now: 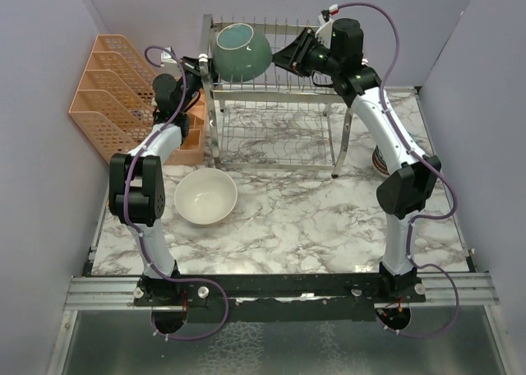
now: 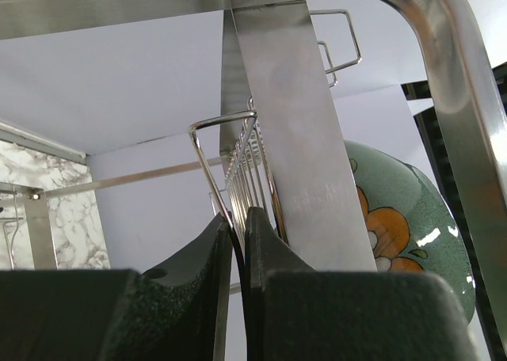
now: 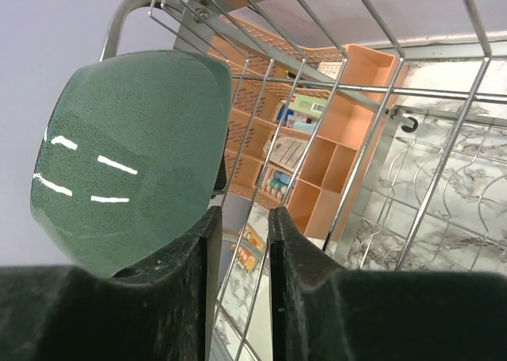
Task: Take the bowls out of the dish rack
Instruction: Adjust the bowl in the dish rack.
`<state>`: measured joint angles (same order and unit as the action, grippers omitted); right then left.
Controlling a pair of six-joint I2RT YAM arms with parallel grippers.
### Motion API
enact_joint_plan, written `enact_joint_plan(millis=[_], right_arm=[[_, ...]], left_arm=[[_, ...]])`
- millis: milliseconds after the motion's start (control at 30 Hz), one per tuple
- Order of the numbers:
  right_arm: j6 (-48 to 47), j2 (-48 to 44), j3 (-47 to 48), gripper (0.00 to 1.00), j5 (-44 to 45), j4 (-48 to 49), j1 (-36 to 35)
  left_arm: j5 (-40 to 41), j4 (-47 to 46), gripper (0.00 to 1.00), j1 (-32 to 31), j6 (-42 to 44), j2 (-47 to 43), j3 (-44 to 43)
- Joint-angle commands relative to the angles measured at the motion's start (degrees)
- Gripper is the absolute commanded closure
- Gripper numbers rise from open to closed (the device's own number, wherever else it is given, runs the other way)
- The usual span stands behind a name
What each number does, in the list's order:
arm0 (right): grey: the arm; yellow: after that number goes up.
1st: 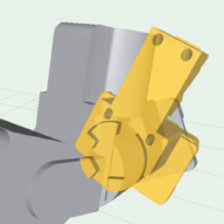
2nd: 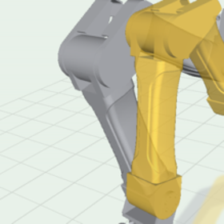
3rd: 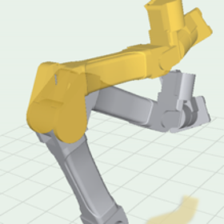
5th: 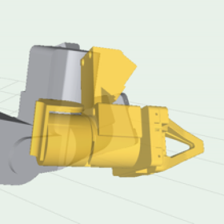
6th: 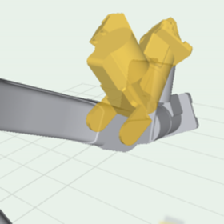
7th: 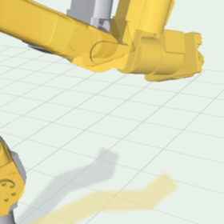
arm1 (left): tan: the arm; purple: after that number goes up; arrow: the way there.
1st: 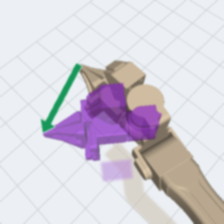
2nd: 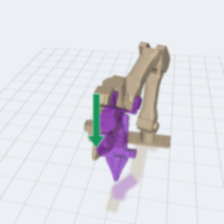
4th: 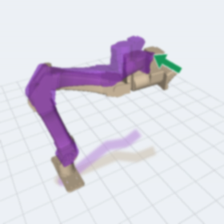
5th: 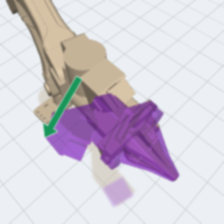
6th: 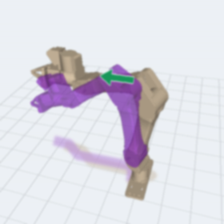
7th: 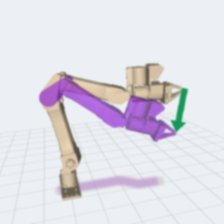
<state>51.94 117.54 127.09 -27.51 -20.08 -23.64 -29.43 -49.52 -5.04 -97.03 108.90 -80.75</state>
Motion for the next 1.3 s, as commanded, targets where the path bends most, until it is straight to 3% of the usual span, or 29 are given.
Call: enact_joint_plan(millis=[0, 233, 533, 633, 900, 967, 1033, 1267], right_arm=[[19.36, 6.27, -0.89, 0.72, -39.1, 32.0, -9.85], [26.12, 7.52, -2.05, 0.67, -39.27, 40.47, -9.85], [35.81, 9.42, -2.89, 0.71, -37.24, 51.13, -9.84], [38.23, 10.8, -1.71, 0.78, -36.73, 53.62, -9.84], [39.66, 13.23, 5.48, 0.8, -36.43, 52.94, -9.94], [39.94, 13.2, 5.79, 0.85, -36.31, 53.13, -9.92], [40.01, 13.08, 5.59, 0.98, -36.41, 52.96, -9.94], [36.84, 11.55, 4.52, 0.99, -37.44, 48.47, -10.37]], left_arm=[[-3.81, -14.56, 0.94, -7.26, 1.34, -3.3, -2.88], [-3.88, -14.14, 0.94, -7.26, 1.35, -3.17, -3.1], [-4.24, -13.13, 0.95, -7.26, 1.84, -4.11, -2.23], [-4.32, -13.06, 0.95, -7.27, 1.87, -4.38, -2.05], [-4.16, -12.71, 0.94, -7.22, 2.18, -4.99, -1.45], [-4.1, -12.62, 0.95, -7.26, 2.16, -5.14, -1.38], [-4.06, -12.64, 0.94, -7.27, 2.11, -5.1, -1.34], [-3.98, -12.62, 0.95, -7.27, 2.17, -5.35, -1.05]])
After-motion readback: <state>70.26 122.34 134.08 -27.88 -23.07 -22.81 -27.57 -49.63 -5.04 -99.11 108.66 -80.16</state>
